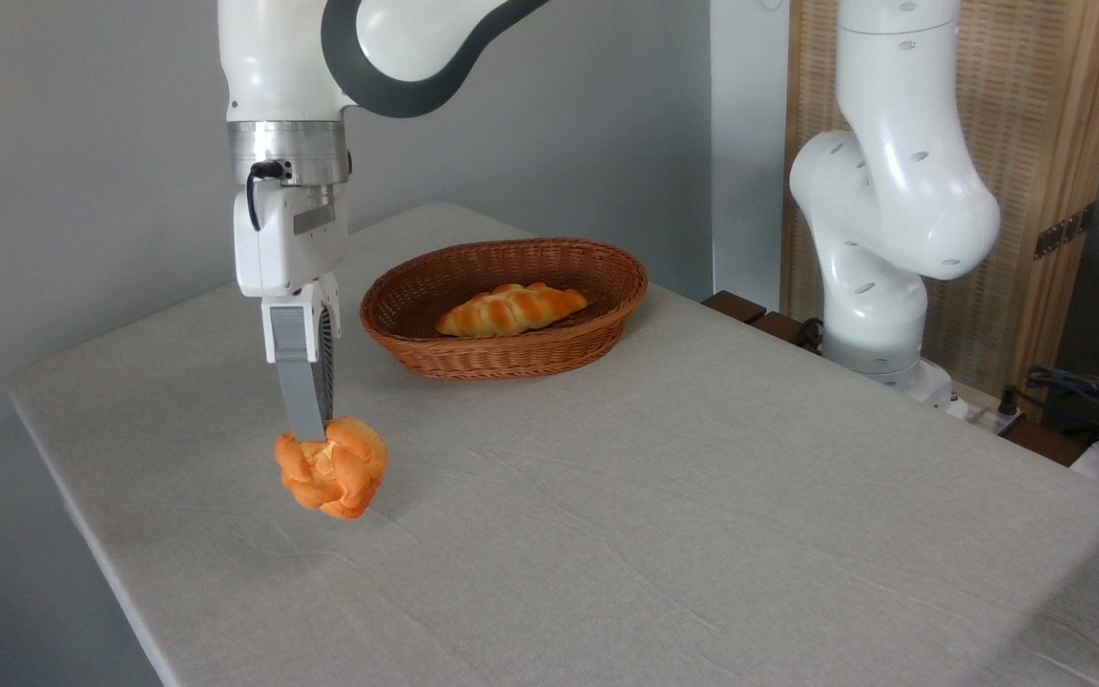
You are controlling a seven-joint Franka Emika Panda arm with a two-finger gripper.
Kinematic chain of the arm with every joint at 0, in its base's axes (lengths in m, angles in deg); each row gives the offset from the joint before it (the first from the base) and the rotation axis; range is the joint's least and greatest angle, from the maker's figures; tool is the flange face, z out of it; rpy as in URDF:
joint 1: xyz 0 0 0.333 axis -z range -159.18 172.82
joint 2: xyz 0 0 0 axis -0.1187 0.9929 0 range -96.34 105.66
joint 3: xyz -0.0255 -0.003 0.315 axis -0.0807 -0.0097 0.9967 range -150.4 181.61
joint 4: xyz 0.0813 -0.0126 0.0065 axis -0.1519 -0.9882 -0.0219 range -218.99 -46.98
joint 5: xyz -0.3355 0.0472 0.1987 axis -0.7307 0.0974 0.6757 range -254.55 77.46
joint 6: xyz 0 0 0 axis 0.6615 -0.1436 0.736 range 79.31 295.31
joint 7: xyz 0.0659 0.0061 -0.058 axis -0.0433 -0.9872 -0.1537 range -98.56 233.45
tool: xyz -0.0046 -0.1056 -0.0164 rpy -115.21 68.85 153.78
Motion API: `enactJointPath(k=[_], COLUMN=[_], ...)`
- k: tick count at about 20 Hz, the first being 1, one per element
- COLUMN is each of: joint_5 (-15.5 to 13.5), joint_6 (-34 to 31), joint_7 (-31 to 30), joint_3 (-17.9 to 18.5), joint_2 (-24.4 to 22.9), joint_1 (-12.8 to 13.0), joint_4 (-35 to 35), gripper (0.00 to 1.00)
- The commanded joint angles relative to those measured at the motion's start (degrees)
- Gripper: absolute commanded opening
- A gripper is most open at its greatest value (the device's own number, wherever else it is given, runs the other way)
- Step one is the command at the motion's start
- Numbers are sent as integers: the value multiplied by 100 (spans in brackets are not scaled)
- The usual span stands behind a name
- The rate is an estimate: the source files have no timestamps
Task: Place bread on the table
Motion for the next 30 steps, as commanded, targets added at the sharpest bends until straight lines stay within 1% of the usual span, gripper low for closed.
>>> enactJointPath(k=[1,6,8,10,11,12,13,14,15,16,17,18,19,20,21,22,25,26,28,29,30], joint_5=[193,202,193,53,-269,-734,-1060,-1125,-1177,-1256,-1466,-1729,-1871,-1968,-2152,-2319,-2566,-2584,-2610,-2645,-2620], joint_6=[49,41,14,-3,-47,-143,-309,-616,-1054,-1632,-2273,-2784,-3033,-3088,-3097,-3097,-3324,-3387,-3404,-3396,-3405], joint_7=[45,1,-34,-25,-95,-209,-271,-306,-403,-578,-849,-1191,-1464,-1693,-1878,-1976,-1959,-1924,-1872,-1749,-1644], joint_3=[24,-29,-29,-38,-29,-3,6,-20,-29,-47,-108,-134,-135,-126,-152,-135,-65,5,312,392,427], joint_2=[65,91,108,30,-49,-154,-225,-339,-435,-497,-498,-480,-463,-463,-471,-489,-515,-507,-507,-498,-507], joint_1=[144,170,240,241,241,232,197,162,144,-21,-284,-487,-611,-751,-944,-1016,-1051,-1086,-1087,-1069,-1069], joint_4=[17,-1,-1,25,52,69,113,174,279,550,875,1183,1360,1448,1467,1467,1467,1493,1764,1800,1801], gripper=[100,100,100,100,100,100,100,100,100,100,100,100,100,100,100,100,100,100,100,100,100])
